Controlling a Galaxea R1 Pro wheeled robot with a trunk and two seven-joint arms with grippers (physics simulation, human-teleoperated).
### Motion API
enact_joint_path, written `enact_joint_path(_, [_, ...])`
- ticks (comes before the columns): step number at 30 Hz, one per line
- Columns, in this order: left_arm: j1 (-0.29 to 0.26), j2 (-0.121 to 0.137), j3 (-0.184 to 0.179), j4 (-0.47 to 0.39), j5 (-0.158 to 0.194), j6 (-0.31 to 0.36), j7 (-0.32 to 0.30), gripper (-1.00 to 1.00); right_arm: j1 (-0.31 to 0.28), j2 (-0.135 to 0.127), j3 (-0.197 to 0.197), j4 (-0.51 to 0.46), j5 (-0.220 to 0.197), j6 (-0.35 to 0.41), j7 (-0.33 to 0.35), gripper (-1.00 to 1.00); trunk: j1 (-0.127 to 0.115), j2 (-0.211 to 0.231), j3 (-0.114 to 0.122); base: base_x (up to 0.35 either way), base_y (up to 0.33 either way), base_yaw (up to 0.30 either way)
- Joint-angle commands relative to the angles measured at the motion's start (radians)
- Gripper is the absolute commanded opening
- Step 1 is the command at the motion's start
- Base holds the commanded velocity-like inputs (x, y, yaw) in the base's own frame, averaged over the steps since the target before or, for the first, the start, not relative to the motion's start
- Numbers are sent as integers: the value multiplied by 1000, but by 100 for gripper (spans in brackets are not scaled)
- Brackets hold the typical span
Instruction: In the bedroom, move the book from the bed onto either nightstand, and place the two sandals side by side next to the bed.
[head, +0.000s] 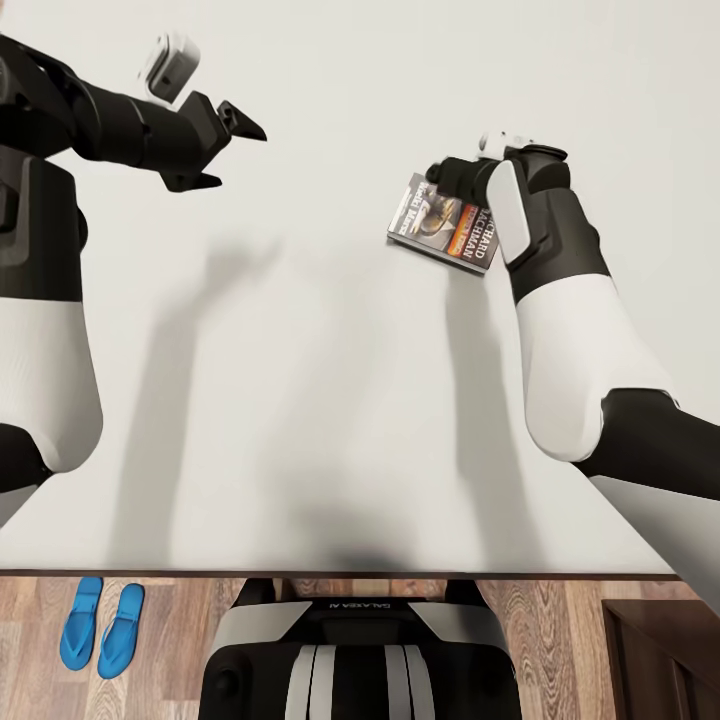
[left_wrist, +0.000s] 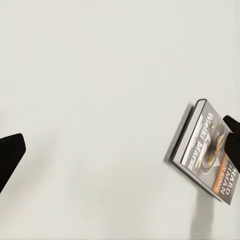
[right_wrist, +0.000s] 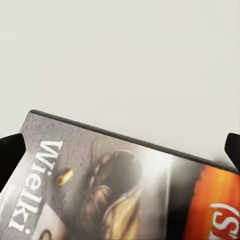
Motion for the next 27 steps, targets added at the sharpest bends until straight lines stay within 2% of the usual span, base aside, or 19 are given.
enact_joint_path(1, [0,1,-1,-1,9,1,10,100,-1,1,-2,3,-12,0,-7,100,0,0,0,0,0,0])
enact_joint_path(9, [12,0,-2,-4,10,1,10,100,0,0,-2,28,-21,-7,-8,100,0,0,0,-163,0,0])
enact_joint_path(27, [14,-1,-1,-3,9,1,5,100,-5,3,1,62,-23,-7,-11,100,0,0,0,-322,-33,0])
